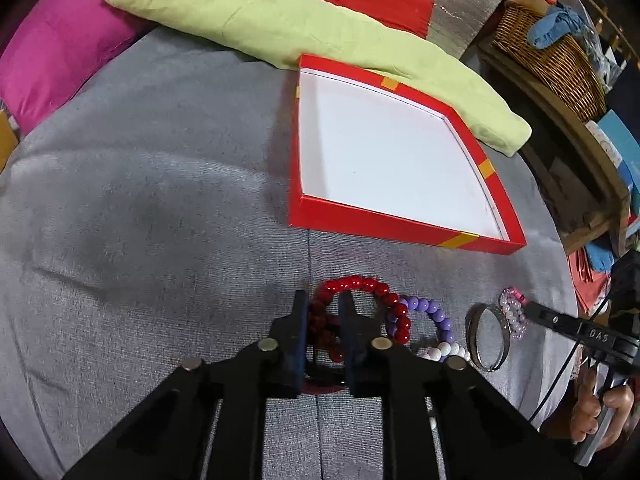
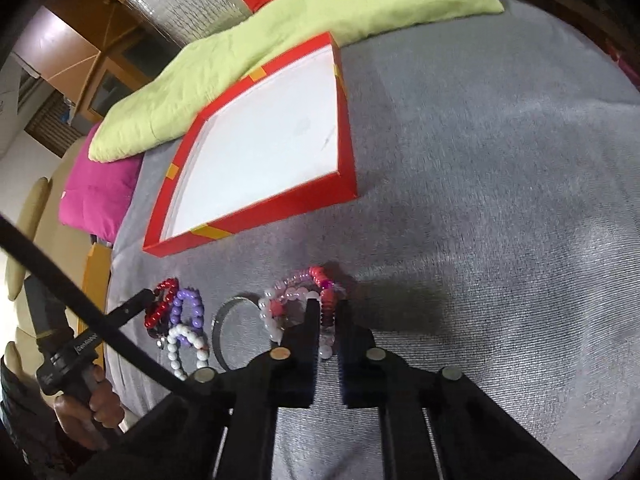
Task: Organize jewelry
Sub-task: 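Grasp the red beaded bracelet with the left tool while the right tool grasps the pink beaded bracelet, then carry both bracelets into the red-rimmed tray and open both tools to release them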
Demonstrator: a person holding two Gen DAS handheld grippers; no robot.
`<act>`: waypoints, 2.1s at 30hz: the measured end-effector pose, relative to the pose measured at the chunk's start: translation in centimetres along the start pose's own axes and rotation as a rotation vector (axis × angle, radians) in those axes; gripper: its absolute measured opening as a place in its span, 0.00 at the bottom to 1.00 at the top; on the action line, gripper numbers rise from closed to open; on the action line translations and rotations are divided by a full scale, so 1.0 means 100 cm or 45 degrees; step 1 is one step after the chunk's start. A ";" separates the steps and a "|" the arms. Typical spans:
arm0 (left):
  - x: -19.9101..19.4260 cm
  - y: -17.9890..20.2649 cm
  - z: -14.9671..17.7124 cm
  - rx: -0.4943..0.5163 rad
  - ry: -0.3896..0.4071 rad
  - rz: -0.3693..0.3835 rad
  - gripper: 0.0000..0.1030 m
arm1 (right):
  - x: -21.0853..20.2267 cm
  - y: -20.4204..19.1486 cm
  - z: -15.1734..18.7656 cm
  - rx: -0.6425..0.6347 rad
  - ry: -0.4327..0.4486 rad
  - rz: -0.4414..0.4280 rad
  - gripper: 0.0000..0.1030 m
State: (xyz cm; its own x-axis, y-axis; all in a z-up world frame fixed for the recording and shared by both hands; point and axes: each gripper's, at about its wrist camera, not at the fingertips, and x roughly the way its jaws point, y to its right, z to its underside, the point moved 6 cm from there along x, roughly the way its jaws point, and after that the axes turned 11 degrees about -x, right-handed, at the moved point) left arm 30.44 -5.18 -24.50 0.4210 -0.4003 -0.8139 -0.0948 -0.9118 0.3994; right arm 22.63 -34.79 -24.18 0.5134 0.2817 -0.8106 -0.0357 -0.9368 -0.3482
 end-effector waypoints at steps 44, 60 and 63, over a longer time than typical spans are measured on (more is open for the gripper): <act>-0.024 0.047 -0.018 0.148 0.092 0.192 0.09 | -0.046 -0.058 -0.049 -0.091 0.431 -0.226 0.08; 0.011 0.074 -0.075 0.092 0.133 0.205 0.09 | 0.028 -0.078 -0.093 -0.077 0.354 -0.245 0.08; 0.024 0.073 -0.076 0.095 0.121 0.165 0.09 | 0.039 -0.074 -0.096 -0.072 0.335 -0.221 0.08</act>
State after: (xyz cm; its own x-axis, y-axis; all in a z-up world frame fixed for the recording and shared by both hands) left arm 37.57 -12.13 -20.33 0.4840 -0.5074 -0.7129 -0.2188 -0.8590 0.4628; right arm 33.11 -28.73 -20.23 0.7118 0.3822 -0.5893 0.1162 -0.8915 -0.4379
